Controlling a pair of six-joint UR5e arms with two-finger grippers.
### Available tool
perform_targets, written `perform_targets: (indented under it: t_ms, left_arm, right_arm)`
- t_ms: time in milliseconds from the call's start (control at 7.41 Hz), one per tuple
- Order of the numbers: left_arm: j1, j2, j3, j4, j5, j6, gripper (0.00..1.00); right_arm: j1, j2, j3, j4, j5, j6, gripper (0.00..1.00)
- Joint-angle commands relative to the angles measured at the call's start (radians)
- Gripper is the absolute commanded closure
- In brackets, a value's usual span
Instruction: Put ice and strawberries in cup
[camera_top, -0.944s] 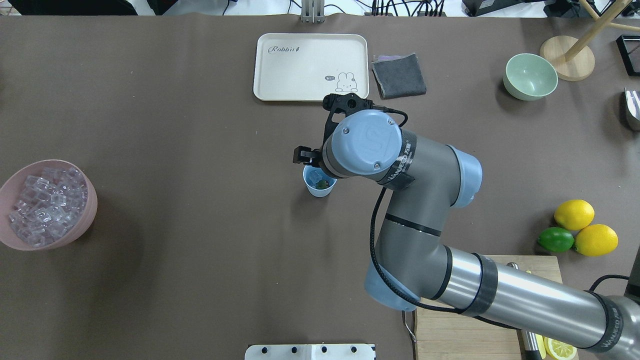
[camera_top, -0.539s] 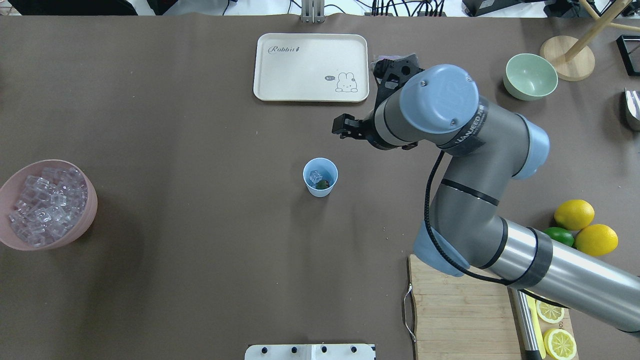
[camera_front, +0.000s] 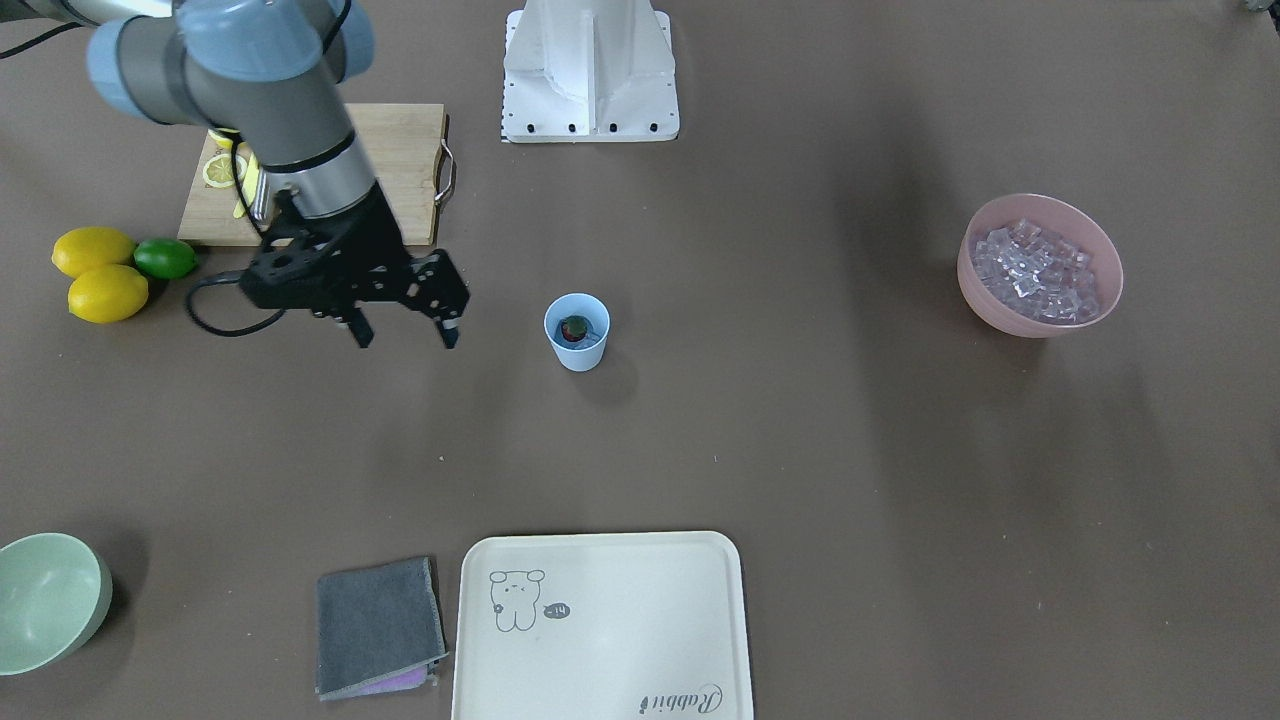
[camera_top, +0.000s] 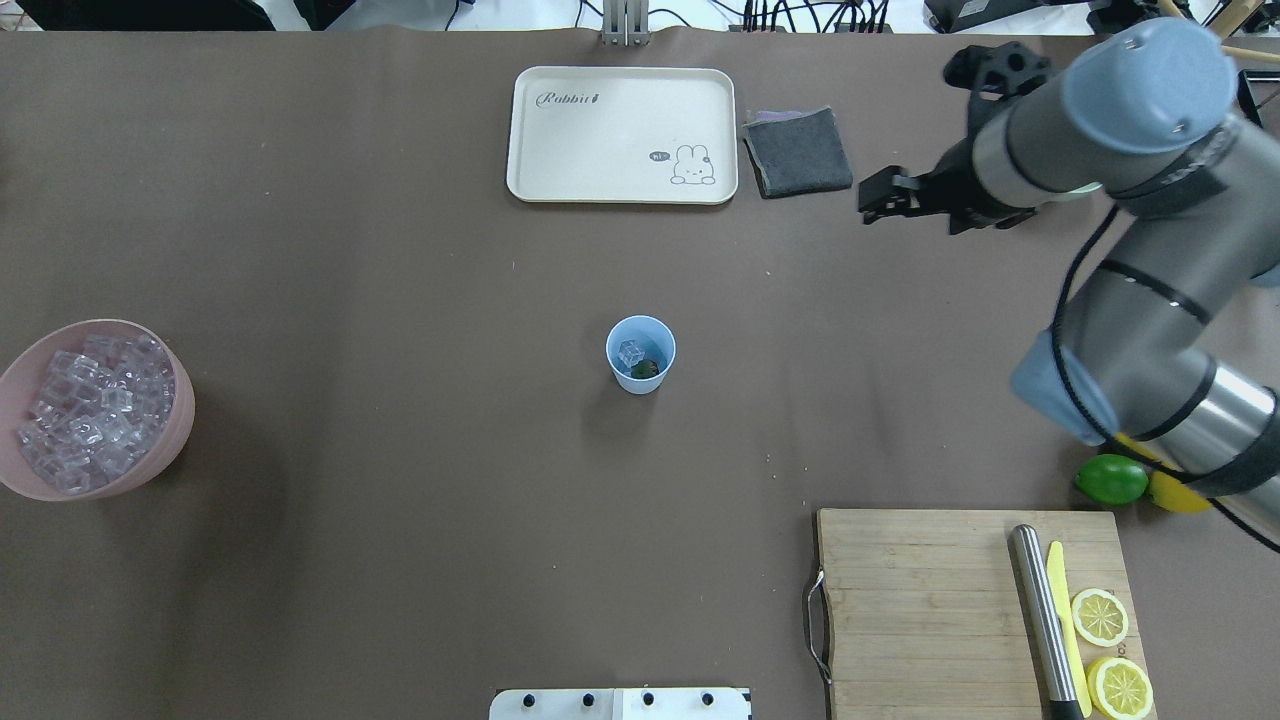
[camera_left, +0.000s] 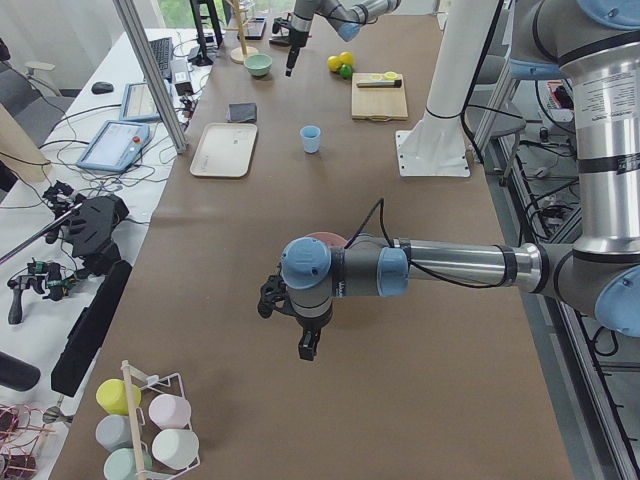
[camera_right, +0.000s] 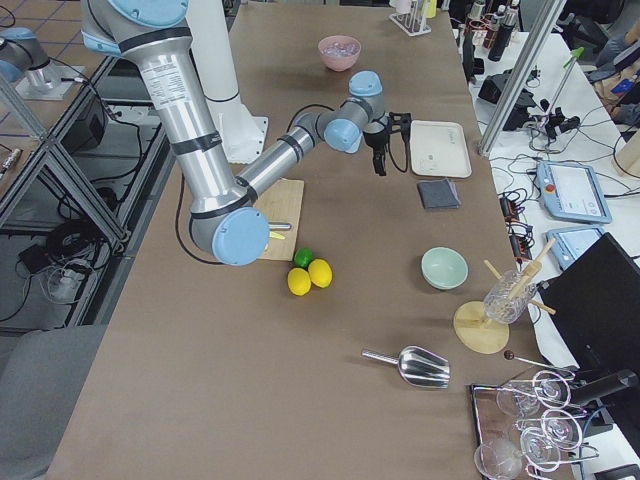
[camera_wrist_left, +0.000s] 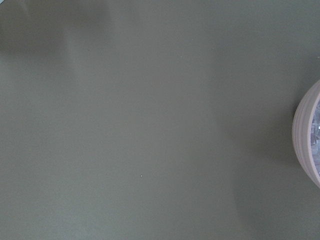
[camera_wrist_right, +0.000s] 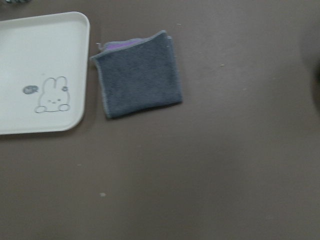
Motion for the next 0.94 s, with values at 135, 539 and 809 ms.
perform_targets:
  t_ms: [135, 539, 809]
  left_arm:
    - [-0.001, -0.001, 0.005, 0.000, -0.001, 0.000, 0.00]
    - [-0.001, 0.005, 0.004, 0.000, -0.002, 0.000, 0.00]
    - [-0.001, 0.005, 0.004, 0.000, -0.002, 0.000, 0.00]
  right_arm:
    - [0.325, -0.256, -0.007, -0.001, 0.192, -0.579, 0.00]
    - [0.537, -0.410, -0.065, -0.002, 0.231, -0.952, 0.00]
    - [0.615, -0.466, -0.079, -0.011, 0.230, -1.030, 0.00]
